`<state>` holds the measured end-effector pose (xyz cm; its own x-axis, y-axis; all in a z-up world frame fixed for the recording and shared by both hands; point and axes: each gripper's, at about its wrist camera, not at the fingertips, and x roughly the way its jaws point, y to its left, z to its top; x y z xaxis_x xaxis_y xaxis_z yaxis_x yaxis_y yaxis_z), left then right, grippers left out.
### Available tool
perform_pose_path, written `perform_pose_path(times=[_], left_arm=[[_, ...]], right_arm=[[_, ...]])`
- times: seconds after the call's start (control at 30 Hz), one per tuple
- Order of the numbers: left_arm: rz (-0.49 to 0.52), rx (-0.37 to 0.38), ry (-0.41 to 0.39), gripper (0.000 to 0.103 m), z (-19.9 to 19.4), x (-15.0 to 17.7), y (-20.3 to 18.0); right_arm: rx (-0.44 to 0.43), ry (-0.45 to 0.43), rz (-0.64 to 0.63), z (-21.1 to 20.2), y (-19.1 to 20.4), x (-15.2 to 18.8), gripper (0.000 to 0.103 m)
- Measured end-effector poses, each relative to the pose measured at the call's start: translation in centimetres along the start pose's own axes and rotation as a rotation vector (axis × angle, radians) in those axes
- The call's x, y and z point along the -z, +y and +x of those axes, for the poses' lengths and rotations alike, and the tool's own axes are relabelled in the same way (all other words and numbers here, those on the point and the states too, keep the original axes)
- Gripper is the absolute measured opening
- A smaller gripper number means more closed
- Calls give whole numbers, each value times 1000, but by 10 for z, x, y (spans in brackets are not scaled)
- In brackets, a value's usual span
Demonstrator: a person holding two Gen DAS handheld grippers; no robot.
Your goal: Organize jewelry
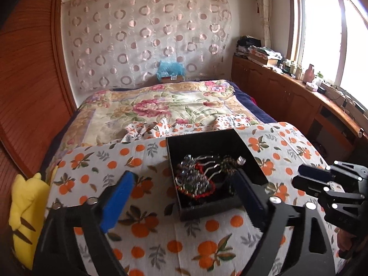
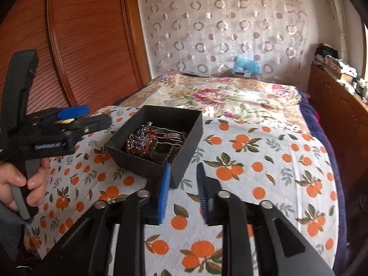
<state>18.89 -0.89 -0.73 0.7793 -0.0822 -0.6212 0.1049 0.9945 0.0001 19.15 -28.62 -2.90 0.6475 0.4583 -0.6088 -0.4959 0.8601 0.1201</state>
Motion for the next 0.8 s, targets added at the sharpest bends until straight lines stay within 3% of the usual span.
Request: perform_pose_path(times=[0.13,0.27,0.63,0.8], left_arm=[[5,0,-15,94,-19,12,-1],[-13,5,-18,96,-34,21,-1],[-23,-46,-63,96,-77,42,-8],[-33,-55,-102,96,-100,53,-10]], right_arm=[[0,-28,13,-17,9,6,49],[-3,-40,26,-26,17,10,54],[95,-132,55,-65,33,22,95],[138,-168,70,-83,33,27,101]])
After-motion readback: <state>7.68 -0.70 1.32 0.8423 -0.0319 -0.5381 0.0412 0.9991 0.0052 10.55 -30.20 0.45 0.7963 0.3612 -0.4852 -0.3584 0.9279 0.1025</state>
